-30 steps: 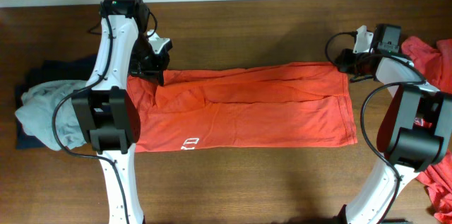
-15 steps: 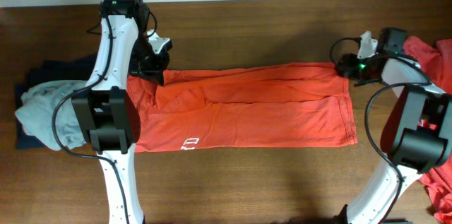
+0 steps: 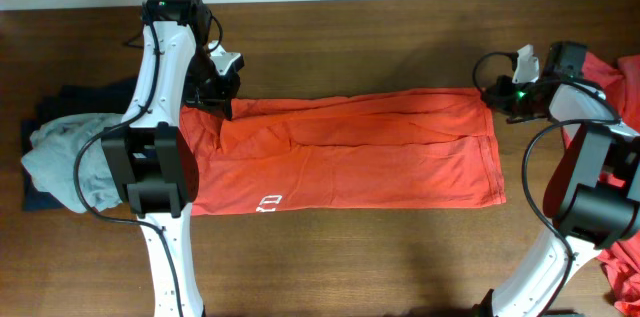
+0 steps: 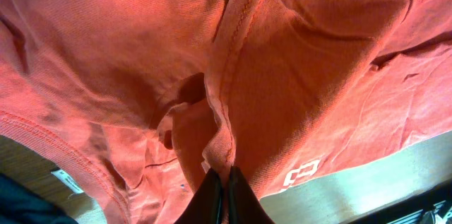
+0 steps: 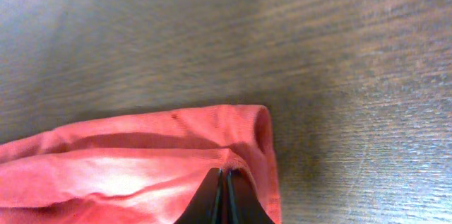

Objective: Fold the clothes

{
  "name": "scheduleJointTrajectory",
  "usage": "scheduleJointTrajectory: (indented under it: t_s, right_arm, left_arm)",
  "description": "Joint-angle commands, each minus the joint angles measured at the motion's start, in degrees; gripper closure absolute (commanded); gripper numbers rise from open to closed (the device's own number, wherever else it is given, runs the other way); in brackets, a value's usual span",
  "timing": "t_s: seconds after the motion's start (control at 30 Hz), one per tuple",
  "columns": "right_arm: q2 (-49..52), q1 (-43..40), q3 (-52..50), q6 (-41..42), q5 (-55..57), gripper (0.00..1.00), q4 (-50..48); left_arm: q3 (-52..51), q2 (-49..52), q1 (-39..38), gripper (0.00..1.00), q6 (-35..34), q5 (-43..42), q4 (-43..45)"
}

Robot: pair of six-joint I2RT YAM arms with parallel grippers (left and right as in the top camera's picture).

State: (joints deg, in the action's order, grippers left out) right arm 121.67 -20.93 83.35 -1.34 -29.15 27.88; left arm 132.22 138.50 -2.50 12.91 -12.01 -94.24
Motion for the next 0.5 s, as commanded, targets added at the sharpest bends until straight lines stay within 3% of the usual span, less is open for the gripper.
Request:
scheduleJointTrajectory:
  t_s: [0.0,0.47]
  right_arm:
    - [-5.4,-0.2,0.2,0.1,-2.4,0.94,0.1]
    - [-8.8,-0.1,0.2,0.1,10.4,0.96,17.3]
  left_arm:
    - [0.8,0.3,0.0,0.94,0.9,-0.6,0.1]
    - [0.8,0.3,0.0,0.94,0.9,-0.6,0.0]
